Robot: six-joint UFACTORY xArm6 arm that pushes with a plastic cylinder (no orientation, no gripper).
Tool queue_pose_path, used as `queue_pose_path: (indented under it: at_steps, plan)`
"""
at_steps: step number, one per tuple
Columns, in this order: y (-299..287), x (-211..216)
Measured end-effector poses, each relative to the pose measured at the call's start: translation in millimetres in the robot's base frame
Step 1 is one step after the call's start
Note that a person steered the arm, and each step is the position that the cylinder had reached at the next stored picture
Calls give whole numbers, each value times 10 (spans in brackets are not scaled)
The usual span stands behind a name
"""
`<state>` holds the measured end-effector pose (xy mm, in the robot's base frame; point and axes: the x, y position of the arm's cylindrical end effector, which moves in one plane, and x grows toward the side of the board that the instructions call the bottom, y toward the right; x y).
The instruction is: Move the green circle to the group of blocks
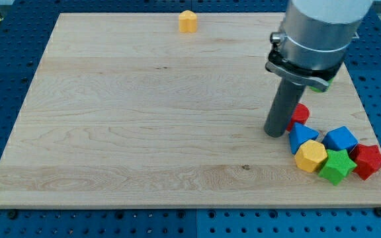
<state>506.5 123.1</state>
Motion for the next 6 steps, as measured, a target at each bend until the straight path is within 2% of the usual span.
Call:
queue_pose_path:
  at_steps: [1, 2, 4, 5, 6]
  plan:
    - [-109, -253]
    - [-12, -743]
    - [1026, -1665]
    - [1088, -1698]
    - [1088, -1531]
